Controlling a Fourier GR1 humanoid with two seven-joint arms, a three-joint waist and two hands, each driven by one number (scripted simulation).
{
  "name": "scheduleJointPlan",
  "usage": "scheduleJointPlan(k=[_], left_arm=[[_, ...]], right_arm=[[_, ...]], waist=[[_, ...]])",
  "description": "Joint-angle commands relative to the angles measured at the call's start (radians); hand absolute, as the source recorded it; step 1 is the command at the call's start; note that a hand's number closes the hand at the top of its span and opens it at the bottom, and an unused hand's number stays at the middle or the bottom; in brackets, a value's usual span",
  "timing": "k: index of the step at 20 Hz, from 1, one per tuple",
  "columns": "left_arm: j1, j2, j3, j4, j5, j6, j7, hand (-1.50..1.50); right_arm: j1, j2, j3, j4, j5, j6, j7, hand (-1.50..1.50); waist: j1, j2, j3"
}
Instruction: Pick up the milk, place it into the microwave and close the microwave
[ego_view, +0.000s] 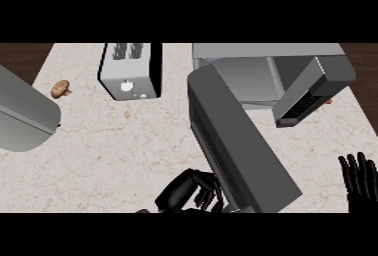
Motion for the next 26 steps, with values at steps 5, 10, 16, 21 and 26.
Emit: scheduleJointPlan(k=[5, 10, 16, 21, 26], left_arm=[[-0.242, -0.021, -0.274, 0.151, 0.230, 0.242, 0.045, 1.50], [-0.360, -0.021, -0.276, 0.207, 0.322, 0.317, 0.039, 1.50], [-0.469, -0.021, -0.253, 0.229, 0.412, 0.399, 0.084, 1.50], [-0.467, -0.021, -0.171, 0.160, 0.521, 0.501, -0.077, -1.50], [-0.547, -0.021, -0.146, 0.198, 0.591, 0.533, -0.101, -1.50]], right_arm=[[0.074, -0.026, 0.034, -0.222, -0.067, 0.084, 0.086, -1.50], [0.065, -0.046, 0.046, -0.298, -0.086, 0.085, 0.152, -1.50], [0.070, -0.118, 0.028, -0.364, -0.122, 0.141, 0.188, -1.50], [0.029, -0.108, 0.018, -0.374, -0.130, 0.114, 0.197, -1.50], [0.014, -0.110, 0.033, -0.410, -0.189, 0.144, 0.223, -1.50]], waist=[[-0.043, 0.009, -0.001], [-0.090, 0.020, -0.003], [-0.163, 0.028, -0.005], [-0.191, 0.047, -0.011], [-0.235, 0.056, -0.008]])
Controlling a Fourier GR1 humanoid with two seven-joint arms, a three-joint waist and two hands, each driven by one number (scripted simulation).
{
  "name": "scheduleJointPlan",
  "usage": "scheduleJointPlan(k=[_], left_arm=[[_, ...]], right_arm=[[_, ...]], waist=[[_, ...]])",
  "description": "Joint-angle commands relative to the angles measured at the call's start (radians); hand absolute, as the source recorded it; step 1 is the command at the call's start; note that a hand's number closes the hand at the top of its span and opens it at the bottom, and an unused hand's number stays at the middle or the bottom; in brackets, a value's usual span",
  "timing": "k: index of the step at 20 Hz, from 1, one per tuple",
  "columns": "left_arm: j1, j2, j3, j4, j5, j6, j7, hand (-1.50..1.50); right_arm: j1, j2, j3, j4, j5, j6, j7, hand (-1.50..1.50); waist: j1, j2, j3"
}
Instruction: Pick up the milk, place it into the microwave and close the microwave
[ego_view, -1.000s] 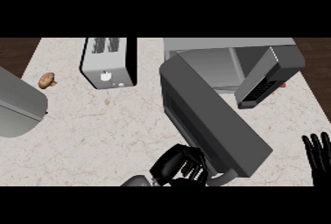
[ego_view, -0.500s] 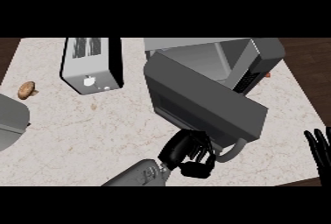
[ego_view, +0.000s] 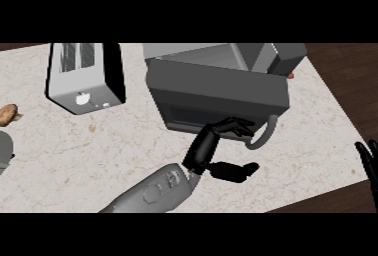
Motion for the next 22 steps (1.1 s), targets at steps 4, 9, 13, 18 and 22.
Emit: scheduleJointPlan(k=[4, 9, 13, 18, 22], left_arm=[[-0.095, -0.003, 0.040, 0.041, 0.095, 0.066, -0.068, -1.50], [-0.154, -0.003, 0.048, 0.078, 0.147, 0.077, -0.088, -1.50], [-0.208, -0.003, 0.064, 0.115, 0.180, 0.083, -0.102, -1.50], [-0.249, -0.003, 0.077, 0.162, 0.222, 0.094, -0.121, -1.50], [-0.272, -0.003, 0.075, 0.184, 0.254, 0.098, -0.129, -1.50]], right_arm=[[-0.015, -0.023, 0.000, -0.024, -0.055, 0.031, 0.034, -1.50], [-0.055, -0.055, -0.008, -0.040, -0.091, 0.054, 0.054, -1.50], [-0.078, -0.068, 0.001, -0.039, -0.127, 0.077, 0.073, -1.50], [-0.104, -0.094, -0.014, -0.043, -0.161, 0.091, 0.087, -1.50], [-0.136, -0.115, -0.015, -0.047, -0.187, 0.098, 0.109, -1.50]], waist=[[-0.060, 0.016, 0.002], [-0.088, 0.025, 0.003], [-0.100, 0.036, 0.005], [-0.123, 0.043, 0.006], [-0.129, 0.050, 0.006]])
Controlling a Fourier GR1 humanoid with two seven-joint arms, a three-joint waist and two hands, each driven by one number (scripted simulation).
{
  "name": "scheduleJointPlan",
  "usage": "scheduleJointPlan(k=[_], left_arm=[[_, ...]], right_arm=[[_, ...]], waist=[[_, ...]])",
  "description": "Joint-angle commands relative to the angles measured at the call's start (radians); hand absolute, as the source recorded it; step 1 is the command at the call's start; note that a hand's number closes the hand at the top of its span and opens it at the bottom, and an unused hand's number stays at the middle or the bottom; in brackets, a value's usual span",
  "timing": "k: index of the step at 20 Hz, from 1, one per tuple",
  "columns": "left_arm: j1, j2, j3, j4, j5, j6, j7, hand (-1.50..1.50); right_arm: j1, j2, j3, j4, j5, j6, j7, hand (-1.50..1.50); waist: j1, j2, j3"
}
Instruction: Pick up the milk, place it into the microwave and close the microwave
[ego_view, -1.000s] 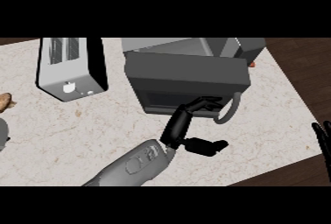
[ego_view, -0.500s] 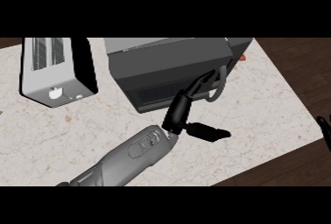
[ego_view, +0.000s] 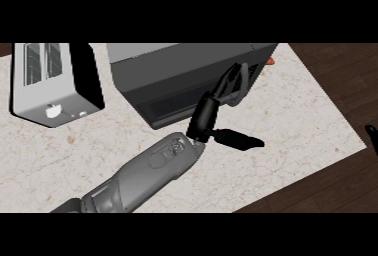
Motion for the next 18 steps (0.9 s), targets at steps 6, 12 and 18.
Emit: scheduleJointPlan(k=[6, 12, 18], left_arm=[[-0.068, 0.000, 0.019, 0.065, 0.070, 0.014, -0.034, -1.50], [-0.067, 0.000, -0.001, 0.085, 0.092, 0.026, -0.079, -1.50], [-0.074, 0.000, -0.008, 0.085, 0.129, 0.031, -0.113, -1.50]], right_arm=[[-0.040, -0.039, -0.016, 0.003, -0.055, 0.016, 0.034, -1.50], [-0.053, -0.052, -0.026, 0.002, -0.079, 0.001, 0.060, -1.50], [-0.076, -0.075, -0.030, 0.012, -0.110, 0.012, 0.079, -1.50]], waist=[[-0.032, 0.013, 0.002], [-0.047, 0.013, 0.001], [-0.049, 0.013, 0.002]])
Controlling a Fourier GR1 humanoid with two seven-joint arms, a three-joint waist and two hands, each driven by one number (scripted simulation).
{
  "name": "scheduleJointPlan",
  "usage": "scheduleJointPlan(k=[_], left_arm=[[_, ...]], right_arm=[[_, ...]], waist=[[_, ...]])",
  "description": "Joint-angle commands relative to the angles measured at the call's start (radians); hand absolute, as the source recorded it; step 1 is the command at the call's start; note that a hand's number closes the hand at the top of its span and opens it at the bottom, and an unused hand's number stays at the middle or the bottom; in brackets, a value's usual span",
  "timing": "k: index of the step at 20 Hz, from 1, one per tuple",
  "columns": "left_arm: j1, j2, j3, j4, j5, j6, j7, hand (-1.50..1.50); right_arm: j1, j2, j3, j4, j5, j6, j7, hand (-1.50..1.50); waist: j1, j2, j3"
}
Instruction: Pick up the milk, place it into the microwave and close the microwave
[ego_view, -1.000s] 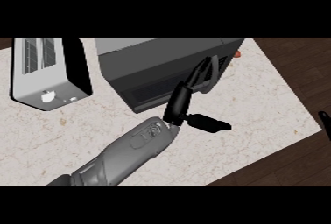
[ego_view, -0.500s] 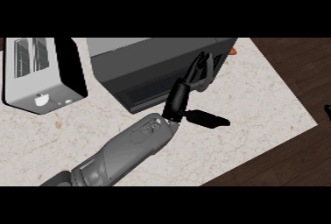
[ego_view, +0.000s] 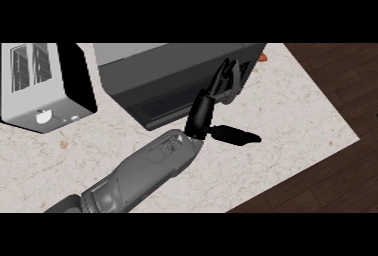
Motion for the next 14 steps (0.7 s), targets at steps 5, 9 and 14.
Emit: scheduleJointPlan(k=[5, 9, 14], left_arm=[[-0.056, -0.009, 0.012, 0.049, 0.052, 0.006, -0.018, -1.50], [-0.051, -0.009, 0.006, 0.061, 0.075, 0.010, -0.027, -1.50], [-0.058, -0.009, -0.002, 0.069, 0.095, 0.002, -0.052, -1.50]], right_arm=[[-0.016, -0.026, -0.005, 0.007, -0.033, 0.013, 0.024, -1.50], [-0.031, -0.042, -0.016, 0.002, -0.059, 0.015, 0.036, -1.50], [-0.036, -0.051, -0.009, 0.017, -0.070, 0.021, 0.052, -1.50]], waist=[[-0.023, 0.004, 0.002], [-0.030, 0.003, 0.001], [-0.022, 0.008, 0.002]])
